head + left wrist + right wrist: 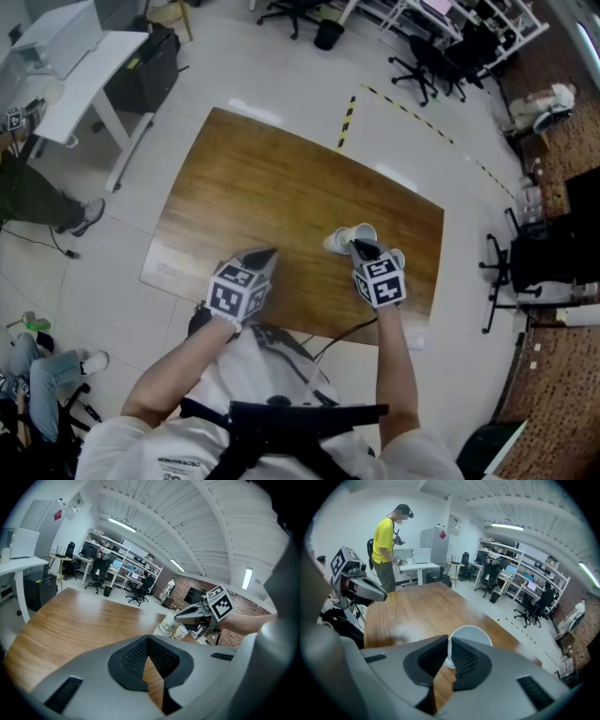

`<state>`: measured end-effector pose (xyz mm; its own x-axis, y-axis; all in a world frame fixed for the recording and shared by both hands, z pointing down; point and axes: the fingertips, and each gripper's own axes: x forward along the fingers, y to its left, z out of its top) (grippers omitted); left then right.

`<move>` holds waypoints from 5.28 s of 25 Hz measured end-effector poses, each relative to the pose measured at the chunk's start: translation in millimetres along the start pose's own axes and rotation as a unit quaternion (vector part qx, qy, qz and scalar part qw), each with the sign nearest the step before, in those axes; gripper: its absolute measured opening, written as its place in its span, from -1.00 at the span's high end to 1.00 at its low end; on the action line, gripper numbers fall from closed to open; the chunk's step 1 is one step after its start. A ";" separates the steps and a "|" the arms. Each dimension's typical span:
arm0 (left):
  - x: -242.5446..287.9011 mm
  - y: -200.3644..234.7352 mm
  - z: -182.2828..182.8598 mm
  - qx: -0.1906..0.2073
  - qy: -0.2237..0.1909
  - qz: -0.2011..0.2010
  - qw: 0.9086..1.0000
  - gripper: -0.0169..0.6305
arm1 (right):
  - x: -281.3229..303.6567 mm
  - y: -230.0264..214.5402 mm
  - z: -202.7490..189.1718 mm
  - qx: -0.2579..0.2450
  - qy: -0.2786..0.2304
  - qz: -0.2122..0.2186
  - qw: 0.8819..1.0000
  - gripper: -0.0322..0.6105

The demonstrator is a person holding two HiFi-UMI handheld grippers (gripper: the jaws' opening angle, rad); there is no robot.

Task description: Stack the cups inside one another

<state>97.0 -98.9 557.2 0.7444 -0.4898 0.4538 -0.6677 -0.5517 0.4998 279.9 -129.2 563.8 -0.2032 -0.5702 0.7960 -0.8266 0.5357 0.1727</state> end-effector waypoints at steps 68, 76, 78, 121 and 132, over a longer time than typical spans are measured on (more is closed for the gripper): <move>-28.9 19.1 15.4 0.002 -0.021 0.016 1.000 0.96 | -37.9 -9.2 36.2 0.268 -0.210 0.005 0.940 0.40; -30.4 5.1 34.8 0.030 -0.029 0.005 0.999 0.96 | -77.9 -12.6 31.8 0.403 -0.318 -0.023 0.858 0.30; -29.7 2.0 36.7 0.035 -0.027 -0.002 0.999 0.96 | -80.0 -12.8 25.2 0.416 -0.316 -0.036 0.852 0.30; 80.4 -142.8 -15.2 0.047 0.036 -0.041 0.997 0.96 | -21.1 -103.5 -160.5 0.017 0.073 -0.016 0.997 0.42; 81.0 -131.1 -16.5 0.031 0.034 -0.017 0.999 0.96 | 3.1 -93.6 -162.2 0.000 0.092 0.027 0.995 0.63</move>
<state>244.7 -55.0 540.6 0.7630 -0.4244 0.4876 -0.6390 -0.6092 0.4697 441.7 -80.2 644.2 -0.1478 -0.4176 0.8965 -0.8169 0.5625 0.1274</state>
